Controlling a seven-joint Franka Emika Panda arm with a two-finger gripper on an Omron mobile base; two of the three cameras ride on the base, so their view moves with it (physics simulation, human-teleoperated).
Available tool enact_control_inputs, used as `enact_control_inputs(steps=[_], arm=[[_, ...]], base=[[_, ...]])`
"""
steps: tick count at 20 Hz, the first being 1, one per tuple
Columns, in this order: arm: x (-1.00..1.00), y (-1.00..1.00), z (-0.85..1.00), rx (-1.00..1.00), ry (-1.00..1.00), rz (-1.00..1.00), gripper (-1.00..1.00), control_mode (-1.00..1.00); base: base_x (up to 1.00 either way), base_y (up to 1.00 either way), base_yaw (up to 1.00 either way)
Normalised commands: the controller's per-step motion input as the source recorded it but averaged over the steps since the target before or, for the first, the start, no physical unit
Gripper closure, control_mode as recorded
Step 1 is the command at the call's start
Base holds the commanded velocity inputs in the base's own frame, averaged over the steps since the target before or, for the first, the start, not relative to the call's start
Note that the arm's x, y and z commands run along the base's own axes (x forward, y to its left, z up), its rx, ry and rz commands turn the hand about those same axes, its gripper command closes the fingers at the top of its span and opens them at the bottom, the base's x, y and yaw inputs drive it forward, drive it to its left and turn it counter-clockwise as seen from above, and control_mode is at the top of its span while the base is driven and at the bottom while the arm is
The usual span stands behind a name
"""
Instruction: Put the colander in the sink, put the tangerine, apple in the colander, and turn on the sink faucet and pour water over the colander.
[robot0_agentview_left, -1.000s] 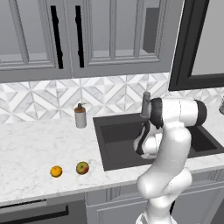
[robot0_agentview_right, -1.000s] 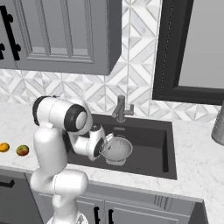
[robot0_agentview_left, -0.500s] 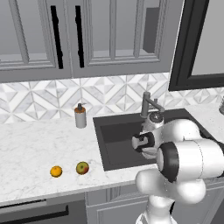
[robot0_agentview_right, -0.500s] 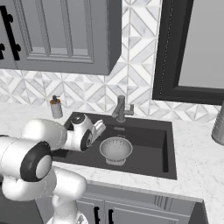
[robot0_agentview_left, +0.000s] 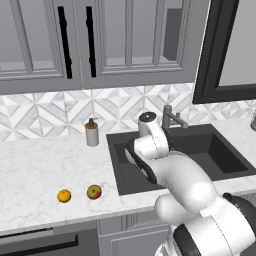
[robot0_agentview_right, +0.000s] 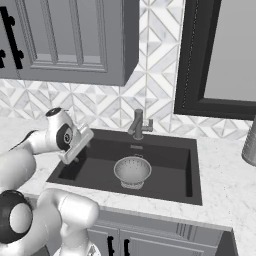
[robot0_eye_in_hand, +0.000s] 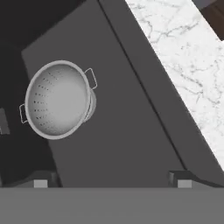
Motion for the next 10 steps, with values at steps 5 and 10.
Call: enact_control_inputs(steps=[5, 10], arm=[[-0.75, 0.61, 0.50, -0.09, 0.17, 0.26, -1.00, -1.00], [-0.72, 0.34, 0.20, -0.01, 0.02, 0.33, -1.00, -1.00]], base=[[0.00, 0.00, 0.00], [0.00, 0.00, 0.00]])
